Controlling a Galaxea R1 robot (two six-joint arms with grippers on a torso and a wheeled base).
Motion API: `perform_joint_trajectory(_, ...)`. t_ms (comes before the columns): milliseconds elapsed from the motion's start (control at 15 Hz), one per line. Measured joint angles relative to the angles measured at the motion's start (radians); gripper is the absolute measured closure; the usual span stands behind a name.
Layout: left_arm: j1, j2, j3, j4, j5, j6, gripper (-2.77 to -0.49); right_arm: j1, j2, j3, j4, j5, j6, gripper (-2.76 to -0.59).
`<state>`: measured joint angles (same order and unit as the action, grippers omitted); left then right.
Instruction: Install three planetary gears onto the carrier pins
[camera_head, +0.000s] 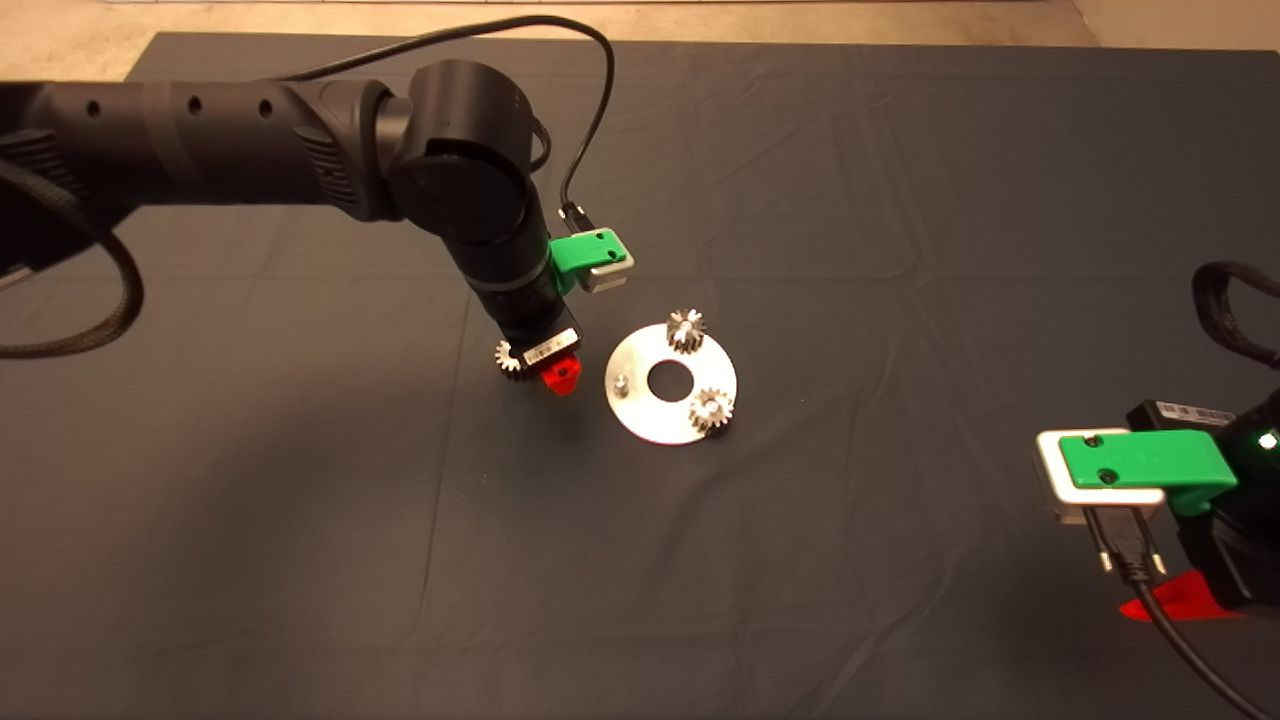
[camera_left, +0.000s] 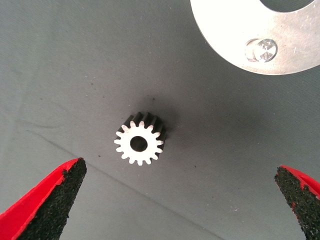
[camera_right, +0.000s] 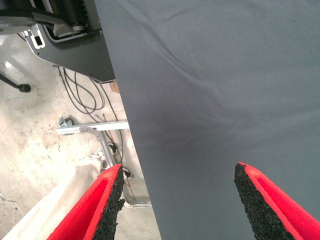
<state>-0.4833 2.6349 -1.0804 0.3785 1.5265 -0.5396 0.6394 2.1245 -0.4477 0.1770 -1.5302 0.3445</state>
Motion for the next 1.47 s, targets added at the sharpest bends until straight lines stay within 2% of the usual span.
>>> perform_joint_trajectory(400, 0.033, -0.004, -0.013, 0.012, 0.000, 0.018, -2.77, 0.002, -0.002, 0.002, 0.000, 0.000, 0.000, -1.63)
perform_joint_trajectory(667, 0.060, -0.006, -0.022, 0.053, -0.001, 0.029, -2.77, 0.001, 0.000, 0.003, 0.001, 0.000, 0.000, -1.63)
perform_joint_trajectory(933, 0.065, -0.006, -0.066, 0.084, -0.001, 0.072, -2.77, 0.001, 0.001, 0.003, 0.001, 0.000, 0.000, -1.63)
perform_joint_trajectory(1200, 0.073, -0.006, -0.115, 0.093, 0.000, 0.133, -2.77, 0.001, 0.000, 0.004, 0.003, 0.000, 0.000, -1.63)
perform_joint_trajectory(1467, 0.078, -0.006, -0.131, 0.095, 0.000, 0.158, -2.77, 0.001, 0.001, 0.004, 0.003, 0.000, 0.000, -1.63)
